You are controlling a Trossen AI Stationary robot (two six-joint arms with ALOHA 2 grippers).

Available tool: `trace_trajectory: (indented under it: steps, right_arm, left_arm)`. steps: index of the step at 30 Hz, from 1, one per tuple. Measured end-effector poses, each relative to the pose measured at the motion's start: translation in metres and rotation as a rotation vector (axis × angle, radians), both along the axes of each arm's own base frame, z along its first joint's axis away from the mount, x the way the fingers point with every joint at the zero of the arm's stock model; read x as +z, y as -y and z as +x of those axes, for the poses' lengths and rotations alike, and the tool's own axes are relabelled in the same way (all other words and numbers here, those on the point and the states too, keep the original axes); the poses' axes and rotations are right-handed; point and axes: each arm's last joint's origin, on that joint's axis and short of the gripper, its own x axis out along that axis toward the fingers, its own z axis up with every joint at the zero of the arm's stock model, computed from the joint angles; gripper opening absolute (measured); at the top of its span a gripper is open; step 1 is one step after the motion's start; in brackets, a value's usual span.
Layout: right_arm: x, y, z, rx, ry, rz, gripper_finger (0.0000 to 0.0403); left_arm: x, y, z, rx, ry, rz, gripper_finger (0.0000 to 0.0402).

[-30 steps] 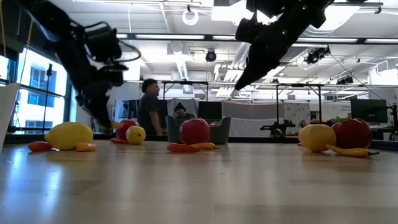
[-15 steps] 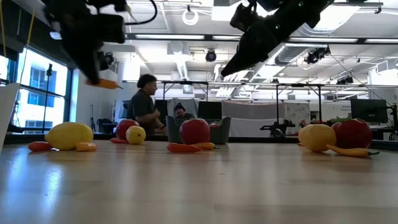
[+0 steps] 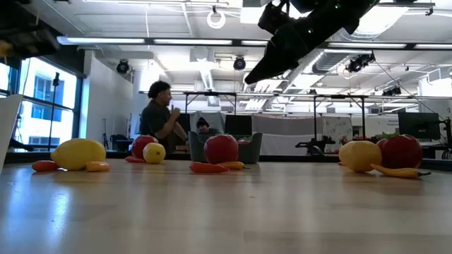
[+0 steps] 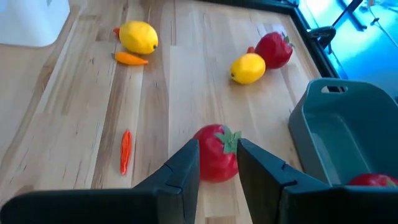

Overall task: Sort produce into baskets
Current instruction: Put the top left orange chili pepper into the white bin, then put the center red tomato into the blue bin

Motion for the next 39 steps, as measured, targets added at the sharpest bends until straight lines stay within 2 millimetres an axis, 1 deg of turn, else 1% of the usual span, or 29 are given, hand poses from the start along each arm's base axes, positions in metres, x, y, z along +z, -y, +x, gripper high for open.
trace_trajectory:
  steps: [2,5,9,13,18,22,26,30,34,39]
  right_arm:
    - [-0.004,0.0,0.002,0.0,-0.011,0.001,0.0099]
    - [-0.011,0.001,0.005,-0.001,-0.038,0.003,0.0099]
    - [-0.018,0.001,0.008,-0.001,-0.059,0.005,0.0099]
    - [-0.019,0.001,0.009,-0.001,-0.053,0.005,0.0099]
    - [-0.016,0.001,0.01,-0.001,-0.027,0.002,0.0099]
    - [-0.017,0.002,0.01,-0.023,-0.03,-0.014,0.0099]
    - [-0.017,0.002,0.01,-0.033,-0.035,-0.018,0.0099]
    - [-0.017,0.001,0.01,-0.031,-0.037,-0.017,0.0099]
    - [-0.017,0.0,0.01,-0.034,-0.035,-0.009,0.0099]
    - [-0.017,0.0,0.01,-0.053,-0.032,0.019,0.0099]
  left_arm:
    - [-0.008,0.01,-0.004,-0.01,-0.014,-0.013,0.0003]
    - [-0.016,0.023,-0.006,-0.009,0.025,-0.025,0.0003]
    - [-0.024,0.03,-0.008,0.009,0.019,0.01,0.0003]
    - [-0.034,0.037,-0.007,0.013,-0.039,0.028,0.0008]
    - [-0.05,0.045,-0.004,-0.019,-0.127,0.055,0.0043]
    - [-0.056,0.048,-0.003,-0.021,-0.165,0.058,0.0078]
    - [-0.053,0.048,-0.003,-0.024,-0.172,0.036,0.0106]
    - [-0.04,0.047,-0.006,-0.033,-0.174,0.012,0.0109]
    - [-0.028,0.038,-0.007,-0.008,-0.113,0.028,0.0081]
    - [-0.017,0.016,0.004,0.041,0.014,0.078,0.0031]
